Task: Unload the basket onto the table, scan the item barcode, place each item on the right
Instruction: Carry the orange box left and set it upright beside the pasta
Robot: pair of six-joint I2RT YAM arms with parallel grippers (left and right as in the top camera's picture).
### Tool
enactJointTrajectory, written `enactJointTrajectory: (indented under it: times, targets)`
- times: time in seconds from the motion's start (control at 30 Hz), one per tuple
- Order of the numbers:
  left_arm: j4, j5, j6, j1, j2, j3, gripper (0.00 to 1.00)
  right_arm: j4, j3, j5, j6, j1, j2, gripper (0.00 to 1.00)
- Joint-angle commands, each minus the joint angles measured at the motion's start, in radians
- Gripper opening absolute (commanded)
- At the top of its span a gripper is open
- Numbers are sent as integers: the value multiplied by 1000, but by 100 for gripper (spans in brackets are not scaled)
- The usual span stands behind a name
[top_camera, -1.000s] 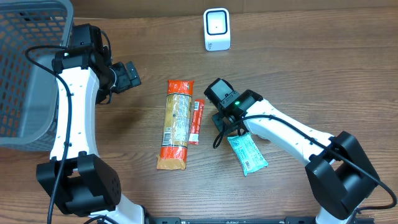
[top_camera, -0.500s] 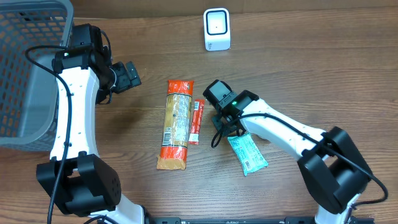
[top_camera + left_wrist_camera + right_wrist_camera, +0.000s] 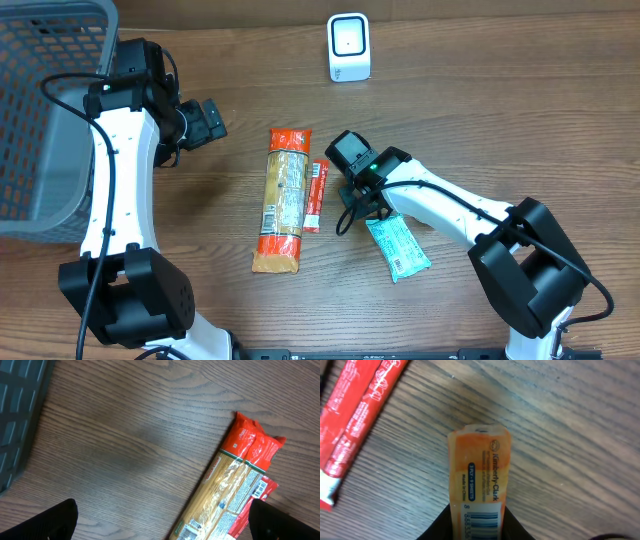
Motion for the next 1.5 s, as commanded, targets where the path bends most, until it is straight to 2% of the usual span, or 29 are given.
enactJointTrajectory:
  times: [0.0,0.2,0.33,0.43,0.53,0.63,0.87,1.2,1.23,1.33,1.47]
  targets:
    - [-2,-3,16,-6,2,18,100,10,-3,-84,135,8,5,26]
    - [-2,-3,16,-7,2,18,100,25,-3,-177,277,16,4,26]
    - [-2,-3,16,-6,2,18,100,25,-3,-174,297,21,5,28]
    - [-2,-3,16,-6,2,18,99,24,-3,-174,297,21,5,35]
    - [-2,-3,16,-7,2,18,100,25,-3,-174,297,21,5,52]
    - [-2,-3,16,-6,2,18,100,26,-2,-174,297,21,3,61]
    - [-2,-3,16,-6,2,18,100,6,36,-170,262,11,-38,66]
    - [-2,-3,16,-6,2,18,100,-95,69,69,262,2,-204,67]
    - [-2,-3,16,-6,2,18,100,-104,69,112,262,2,-223,70]
    - [-2,-3,16,-6,2,18,100,-135,71,190,263,-5,-262,86]
    - [-2,-3,16,-6,2,18,100,-194,72,191,319,-57,-289,88]
